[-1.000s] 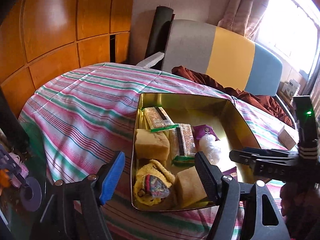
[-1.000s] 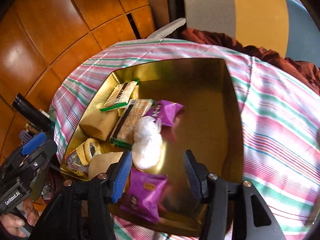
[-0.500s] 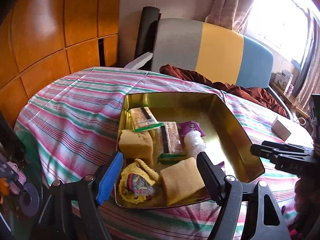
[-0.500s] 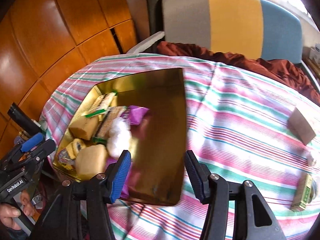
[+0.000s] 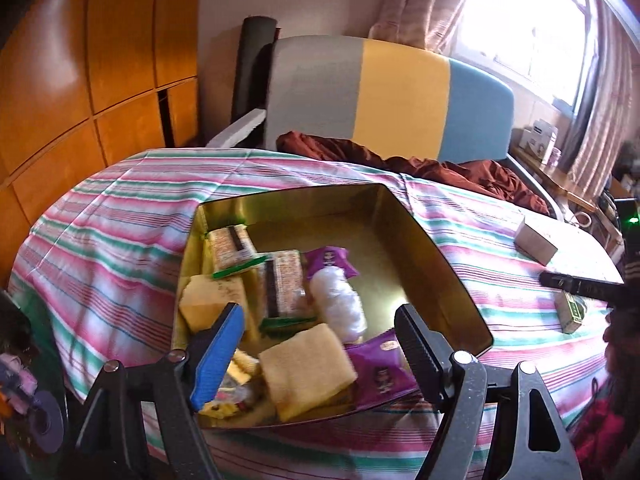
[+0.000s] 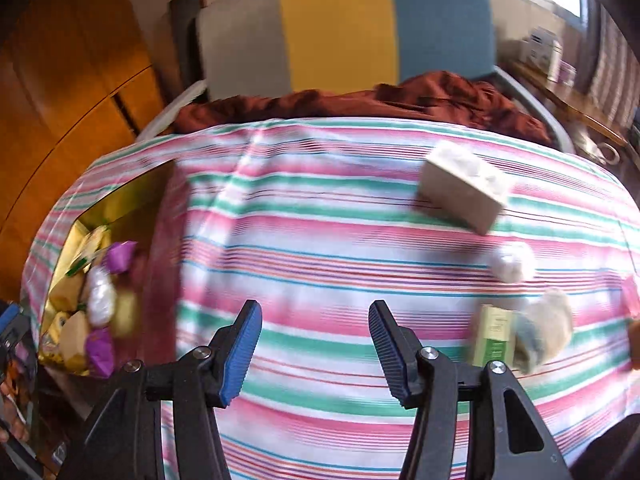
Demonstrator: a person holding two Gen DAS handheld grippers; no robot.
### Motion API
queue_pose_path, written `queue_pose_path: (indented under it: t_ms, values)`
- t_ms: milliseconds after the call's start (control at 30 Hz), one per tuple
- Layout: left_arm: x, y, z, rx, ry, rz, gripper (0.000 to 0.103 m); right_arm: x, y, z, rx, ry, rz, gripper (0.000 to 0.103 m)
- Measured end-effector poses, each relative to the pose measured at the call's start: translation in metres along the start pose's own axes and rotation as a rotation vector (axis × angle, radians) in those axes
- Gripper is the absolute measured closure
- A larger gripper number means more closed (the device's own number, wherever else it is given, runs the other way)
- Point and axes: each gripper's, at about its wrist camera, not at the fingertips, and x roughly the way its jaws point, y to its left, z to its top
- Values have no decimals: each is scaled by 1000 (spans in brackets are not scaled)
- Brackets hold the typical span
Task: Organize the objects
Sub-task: 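Move both tools back toward the sock and green box on the table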
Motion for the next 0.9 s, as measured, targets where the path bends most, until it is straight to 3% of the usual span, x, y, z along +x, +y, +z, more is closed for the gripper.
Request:
queue_pose_path:
  t_ms: [200, 333, 467, 667, 900]
  values:
    - [4, -24, 4, 52, 9, -33, 25, -17, -88, 9, 200, -49, -119, 47]
    - [4, -43, 8, 90, 7, -62, 24, -23, -149, 3, 400, -86, -196, 47]
    - [7, -69, 14, 145, 9, -105, 24, -25, -194, -15, 627, -93, -188, 47]
    - [15, -127, 21, 246, 30, -226, 24, -22, -210, -28, 736, -78, -140, 47]
    - [52, -218, 14, 390, 134, -398, 25, -18, -212, -32, 769, -68, -103, 46]
